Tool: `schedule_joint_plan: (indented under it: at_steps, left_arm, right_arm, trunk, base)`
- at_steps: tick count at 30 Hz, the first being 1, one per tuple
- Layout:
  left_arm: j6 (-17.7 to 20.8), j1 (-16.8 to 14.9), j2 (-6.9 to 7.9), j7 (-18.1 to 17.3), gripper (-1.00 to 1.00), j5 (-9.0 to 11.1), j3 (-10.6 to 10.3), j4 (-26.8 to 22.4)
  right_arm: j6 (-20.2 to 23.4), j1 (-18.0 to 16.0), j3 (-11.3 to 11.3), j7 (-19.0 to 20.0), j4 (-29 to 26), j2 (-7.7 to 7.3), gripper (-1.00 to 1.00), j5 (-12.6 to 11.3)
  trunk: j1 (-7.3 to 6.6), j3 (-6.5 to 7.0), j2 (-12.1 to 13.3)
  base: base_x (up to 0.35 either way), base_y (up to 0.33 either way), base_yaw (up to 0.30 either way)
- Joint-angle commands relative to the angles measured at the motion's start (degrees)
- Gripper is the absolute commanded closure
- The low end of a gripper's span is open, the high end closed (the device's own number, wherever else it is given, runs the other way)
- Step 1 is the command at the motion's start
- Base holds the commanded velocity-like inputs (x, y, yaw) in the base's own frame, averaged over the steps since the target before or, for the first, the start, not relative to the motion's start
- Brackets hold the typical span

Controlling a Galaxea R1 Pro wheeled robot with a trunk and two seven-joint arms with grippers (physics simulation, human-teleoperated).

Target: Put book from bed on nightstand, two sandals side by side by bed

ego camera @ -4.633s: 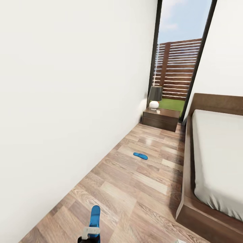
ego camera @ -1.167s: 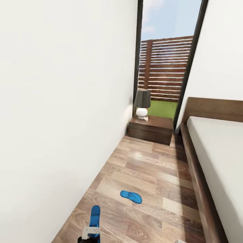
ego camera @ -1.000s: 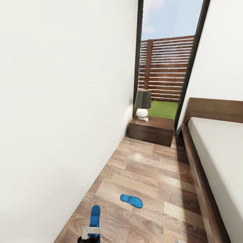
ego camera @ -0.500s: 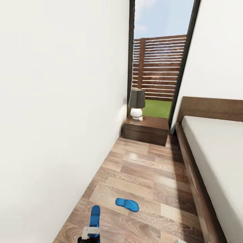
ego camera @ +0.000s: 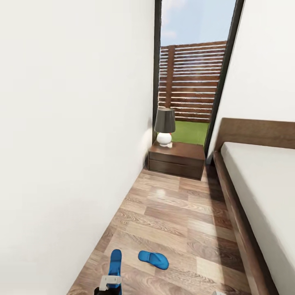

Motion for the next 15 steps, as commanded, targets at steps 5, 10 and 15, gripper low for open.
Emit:
schedule_joint_plan:
  at_steps: [5,10,15]
  left_arm:
    - [-0.19,-0.05,0.0,-0.17,1.0,0.61,-0.47,0.09]
    - [-0.19,-0.05,0.0,-0.17,1.0,0.62,-0.47,0.06]
    - [-0.19,-0.05,0.0,-0.17,1.0,0.59,-0.47,0.06]
  right_arm:
    - [-0.07,-0.04,0.03,0.22,0.07,-0.01,-1.0,-0.21]
    - [-0.07,-0.04,0.03,0.22,0.06,-0.01,-1.0,-0.21]
    - [-0.07,-0.04,0.03,0.22,0.07,-0.01,-1.0,-0.21]
  trunk:
    - [0.02,-0.05,-0.02]
    - [0.02,-0.05,-0.02]
    - [0.02,-0.05,-0.02]
  base:
    - [0.316,0.0,0.0]
    - [0.315,0.0,0.0]
    - [0.285,0.0,0.0]
